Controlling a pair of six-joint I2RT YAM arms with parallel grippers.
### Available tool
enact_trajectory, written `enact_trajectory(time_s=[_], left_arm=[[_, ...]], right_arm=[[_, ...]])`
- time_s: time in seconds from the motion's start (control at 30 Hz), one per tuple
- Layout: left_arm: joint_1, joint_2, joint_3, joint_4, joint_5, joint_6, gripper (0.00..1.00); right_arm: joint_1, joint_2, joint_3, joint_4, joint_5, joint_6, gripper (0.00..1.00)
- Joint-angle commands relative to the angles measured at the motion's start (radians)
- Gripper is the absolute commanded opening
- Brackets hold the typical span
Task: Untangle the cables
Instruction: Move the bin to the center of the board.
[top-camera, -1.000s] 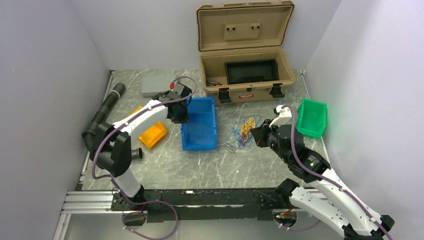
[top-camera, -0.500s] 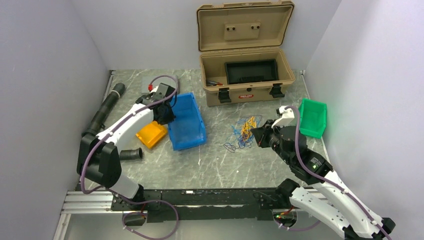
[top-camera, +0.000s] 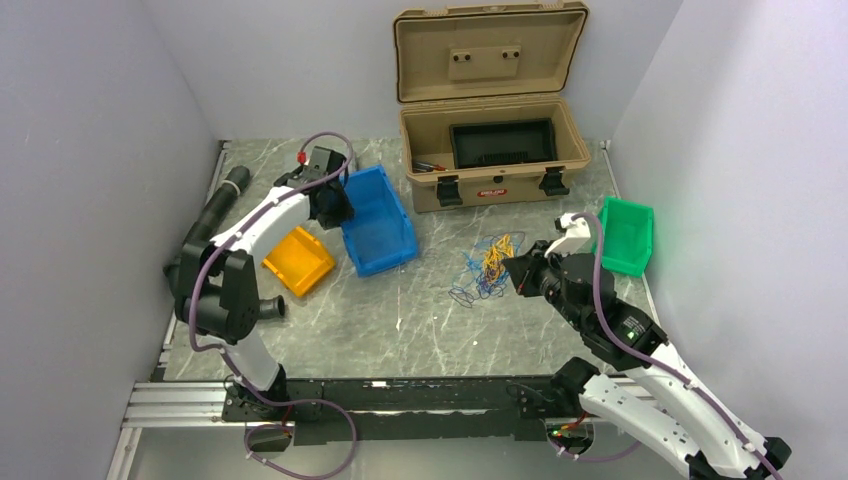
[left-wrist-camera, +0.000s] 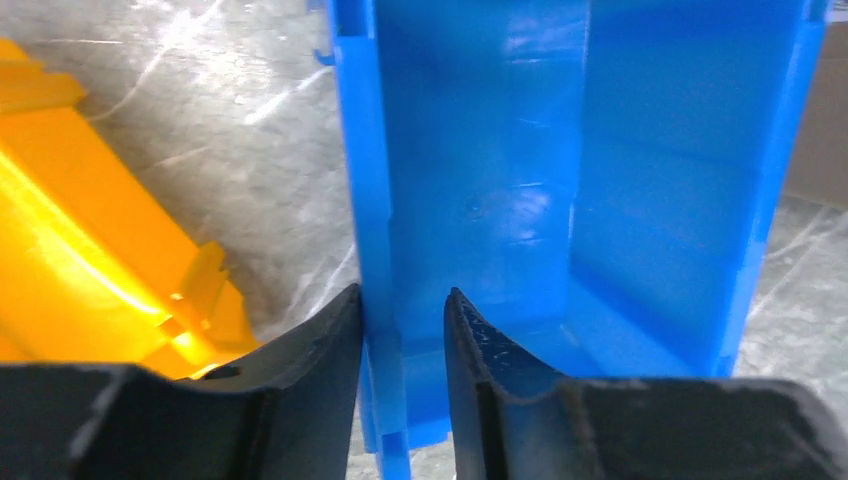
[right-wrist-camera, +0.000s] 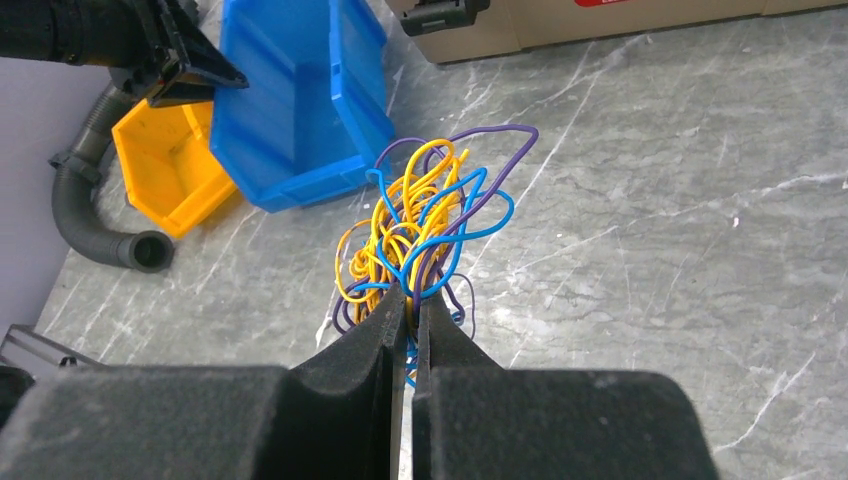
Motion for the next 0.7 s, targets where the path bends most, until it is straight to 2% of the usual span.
enact_trajectory(time_s=[0.0,0.07,0.13,0.2,0.33,0.43,0.53,0.67], left_arm=[[0.003,0.024,0.079,0.053,0.108,0.056,0.43],[0.004,0.012,0.081,0.049,0.11,0.074,0.57],[0.002,-0.035,0.055,0.071,0.127,0.109,0.67],[0.002,-0.112,0.008,0.1,0.149,0.145,0.79],[-0.002,-0.269,-0.083,0.162,0.231,0.214,0.97],[-0.033,-0.373,-0.132,0.179,0.29,0.274,0.99],[-0.115,-0.462,-0.19,0.212,0.351,0.319,1.0],[-0.252,-0.574,-0.366,0.435,0.515,0.302,0.99]], right_arm=[[-0.001,-0.009,0.013,0.014,-0.015,0.017,0.0],[0.0,-0.002,0.016,0.016,-0.019,0.018,0.0],[-0.001,0.007,0.018,0.017,-0.025,0.018,0.0],[-0.001,0.015,0.017,0.021,-0.029,0.018,0.0],[-0.001,0.028,0.005,0.047,-0.039,0.018,0.0],[0.0,0.048,0.001,0.074,-0.076,0.005,0.0],[0.0,0.079,0.001,0.122,-0.16,-0.025,0.0],[0.0,0.117,-0.005,0.214,-0.335,-0.062,0.0]])
